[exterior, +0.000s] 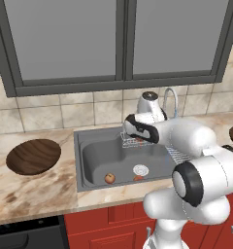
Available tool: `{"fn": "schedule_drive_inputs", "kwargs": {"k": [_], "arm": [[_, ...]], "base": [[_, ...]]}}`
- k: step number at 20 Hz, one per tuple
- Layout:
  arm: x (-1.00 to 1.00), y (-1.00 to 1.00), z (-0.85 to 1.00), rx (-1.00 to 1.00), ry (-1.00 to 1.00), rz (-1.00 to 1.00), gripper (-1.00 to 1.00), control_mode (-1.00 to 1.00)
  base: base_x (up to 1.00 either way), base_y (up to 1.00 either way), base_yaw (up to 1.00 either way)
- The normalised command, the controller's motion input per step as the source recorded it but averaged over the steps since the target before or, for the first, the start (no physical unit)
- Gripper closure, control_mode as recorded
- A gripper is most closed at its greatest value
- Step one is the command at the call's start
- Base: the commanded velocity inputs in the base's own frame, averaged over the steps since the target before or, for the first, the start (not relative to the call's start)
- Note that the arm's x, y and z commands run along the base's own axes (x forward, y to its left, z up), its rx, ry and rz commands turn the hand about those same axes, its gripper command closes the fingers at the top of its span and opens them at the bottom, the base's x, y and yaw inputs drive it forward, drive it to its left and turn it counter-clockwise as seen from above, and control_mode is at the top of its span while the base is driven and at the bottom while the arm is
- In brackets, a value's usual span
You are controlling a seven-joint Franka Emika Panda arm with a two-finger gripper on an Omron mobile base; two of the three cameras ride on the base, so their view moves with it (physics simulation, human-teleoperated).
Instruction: Pick the onions from the sink and place them in one bowl. Place the peach in the other bowl. Then turn off the sink faucet.
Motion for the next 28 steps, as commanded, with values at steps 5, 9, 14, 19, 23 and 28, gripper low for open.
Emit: {"fn": "schedule_drive_inputs", "kwargs": {"k": [5,9,14,19,23,28], "arm": [[-0.66,0.0,0.62,0.0,-0.15,0.0,1.0,-1.0],[-0.65,-0.03,0.62,0.0,-0.12,-0.01,1.0,-1.0],[-0.54,-0.14,0.57,0.0,-0.03,-0.09,1.0,-1.0],[-0.38,-0.36,0.4,0.0,0.0,-0.17,1.0,-1.0],[-0.24,-0.54,0.31,0.0,0.02,-0.25,1.0,-1.0],[-0.13,-0.58,0.19,0.0,0.01,-0.24,1.0,-1.0]], "base": [[0.0,0.0,0.0],[0.0,0.0,0.0],[0.0,0.0,0.0],[0.0,0.0,0.0],[0.0,0.0,0.0],[0.0,0.0,0.0]]}}
